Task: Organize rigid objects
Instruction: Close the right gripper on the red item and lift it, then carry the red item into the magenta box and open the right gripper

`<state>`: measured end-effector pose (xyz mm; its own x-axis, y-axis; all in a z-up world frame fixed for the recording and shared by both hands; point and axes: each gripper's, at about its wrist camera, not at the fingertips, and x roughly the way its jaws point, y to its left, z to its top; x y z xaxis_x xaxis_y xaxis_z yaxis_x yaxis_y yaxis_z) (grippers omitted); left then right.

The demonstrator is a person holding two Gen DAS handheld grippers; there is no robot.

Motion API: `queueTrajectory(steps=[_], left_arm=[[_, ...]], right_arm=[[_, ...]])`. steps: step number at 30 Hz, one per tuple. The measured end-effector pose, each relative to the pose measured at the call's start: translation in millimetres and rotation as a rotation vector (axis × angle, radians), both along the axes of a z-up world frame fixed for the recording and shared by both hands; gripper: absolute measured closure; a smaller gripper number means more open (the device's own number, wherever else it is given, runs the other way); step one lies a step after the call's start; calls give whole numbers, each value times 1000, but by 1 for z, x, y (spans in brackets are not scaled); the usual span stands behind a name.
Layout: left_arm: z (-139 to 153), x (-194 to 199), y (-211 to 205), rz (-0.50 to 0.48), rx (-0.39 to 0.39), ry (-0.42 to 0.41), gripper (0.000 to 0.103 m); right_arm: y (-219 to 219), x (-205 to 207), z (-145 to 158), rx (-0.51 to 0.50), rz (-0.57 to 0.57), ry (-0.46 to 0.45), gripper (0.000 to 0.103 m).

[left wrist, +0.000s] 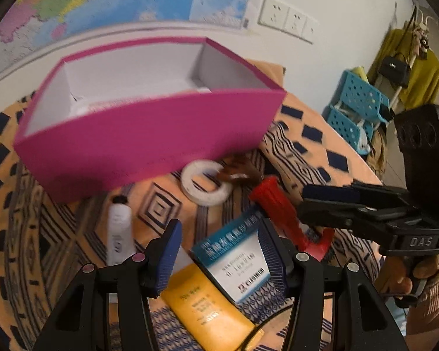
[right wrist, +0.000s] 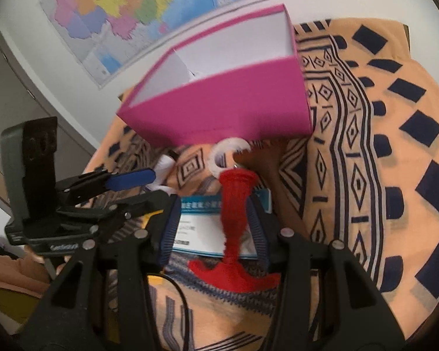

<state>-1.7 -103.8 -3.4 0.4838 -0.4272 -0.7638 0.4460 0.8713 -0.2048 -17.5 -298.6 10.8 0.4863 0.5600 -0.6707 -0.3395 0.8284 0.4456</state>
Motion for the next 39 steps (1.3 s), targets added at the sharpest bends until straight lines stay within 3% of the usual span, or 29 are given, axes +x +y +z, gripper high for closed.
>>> queueTrajectory(steps=[7,10,16,24,27,39], left_arm=[[-12,-2,-8,-31,8,44,48],[-15,-2,-10,-46,5,56,48],[-15,0,-16,-101,-38,94,48],[6,2,-31,-227,-152,108,50],[21,8,-37,-254,-169,88,59],[90,77,-27,-174,-208,-36,70]], right_arm=[[18,15,-16,-114,23,23,55],[24,17,-23,-154,37,31,76],[20,13,-17,-138,35,15,76],[9,2,22,-48,23,-62,76],[12,2,49,-31,40,-126,76],[24,58,124,-23,46,-331,76]])
